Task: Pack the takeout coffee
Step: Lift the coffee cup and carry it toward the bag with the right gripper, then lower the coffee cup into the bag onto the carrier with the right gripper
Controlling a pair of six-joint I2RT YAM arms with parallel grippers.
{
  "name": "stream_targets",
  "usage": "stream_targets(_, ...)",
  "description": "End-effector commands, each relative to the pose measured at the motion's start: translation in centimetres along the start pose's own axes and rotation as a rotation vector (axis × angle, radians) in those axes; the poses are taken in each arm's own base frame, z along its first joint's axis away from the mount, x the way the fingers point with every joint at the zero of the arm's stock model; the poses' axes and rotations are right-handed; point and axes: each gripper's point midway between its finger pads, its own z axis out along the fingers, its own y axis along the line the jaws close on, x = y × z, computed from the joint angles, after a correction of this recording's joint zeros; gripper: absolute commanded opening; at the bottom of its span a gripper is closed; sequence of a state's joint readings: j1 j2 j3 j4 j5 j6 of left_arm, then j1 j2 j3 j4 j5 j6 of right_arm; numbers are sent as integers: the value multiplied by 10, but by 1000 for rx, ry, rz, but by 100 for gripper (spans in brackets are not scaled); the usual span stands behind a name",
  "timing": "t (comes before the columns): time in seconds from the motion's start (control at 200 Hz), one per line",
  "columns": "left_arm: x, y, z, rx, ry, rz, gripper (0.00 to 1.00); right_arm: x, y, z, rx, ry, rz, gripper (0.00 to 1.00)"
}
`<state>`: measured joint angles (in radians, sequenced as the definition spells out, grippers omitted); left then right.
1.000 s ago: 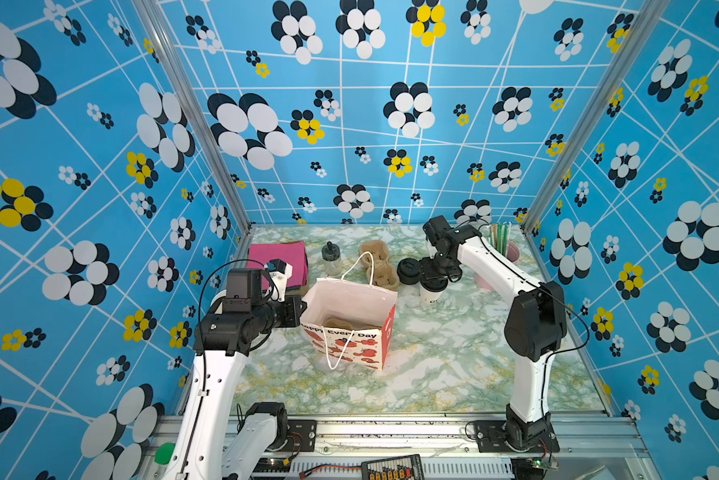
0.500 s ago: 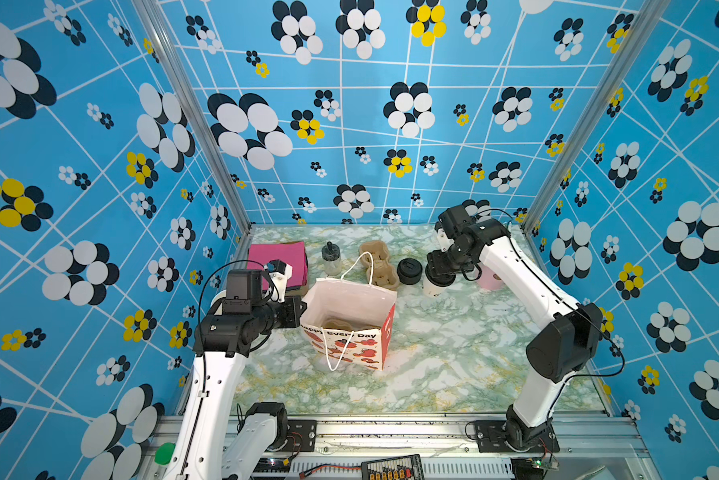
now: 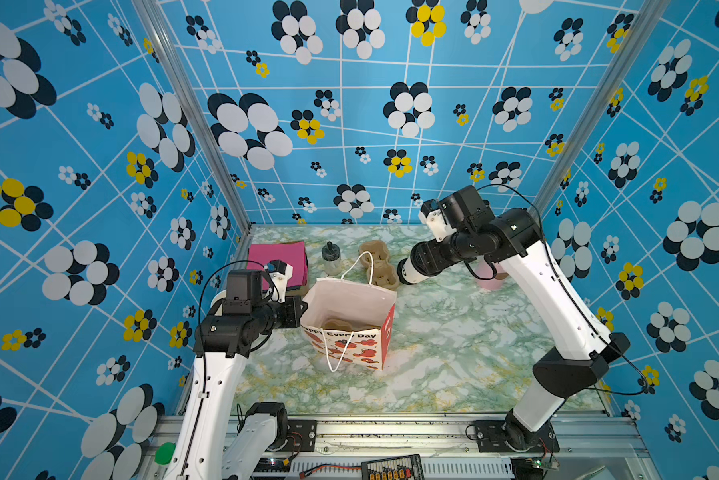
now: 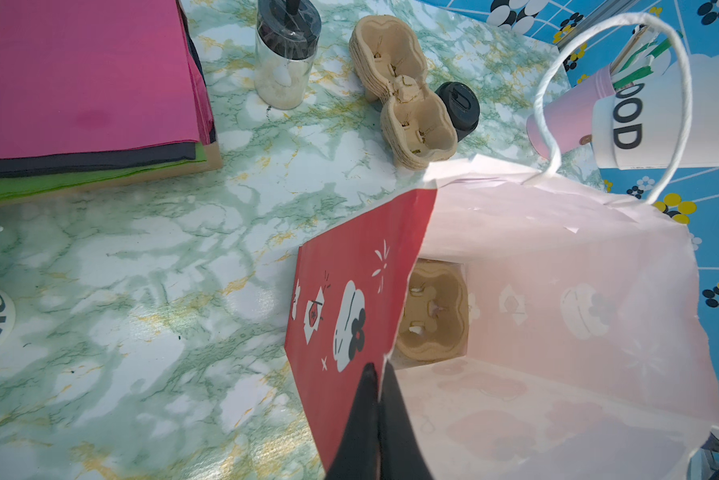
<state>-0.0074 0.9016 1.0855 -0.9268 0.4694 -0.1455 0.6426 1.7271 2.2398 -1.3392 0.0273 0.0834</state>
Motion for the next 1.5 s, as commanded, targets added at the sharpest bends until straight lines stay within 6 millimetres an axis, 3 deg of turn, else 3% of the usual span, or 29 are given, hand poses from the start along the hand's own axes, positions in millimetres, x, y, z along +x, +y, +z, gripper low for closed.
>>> stream_targets(0.0,3,-1,4,22,11,-10,0,11,11,-13,-9,44,-58,73)
stream_targets(0.295,3,-2,5,32,11,-16,0,2,47,-43,-89,-31,-126,73)
stream_targets(0.62,1,-4,7,44,7,-24,0,-5,69,-65,-173,-100,-145,72)
stream_targets(0.815,1,-5,7,52,5,-27,0,-7,94,-72,-240,-123,-180,72)
stream_targets(1.069,1,-6,7,54,5,-26,0,-2,128,-53,-284,-74,-242,72)
stream_targets(1.494,0,-6,6,53,3,-21,0,21,166,9,-255,90,-351,71)
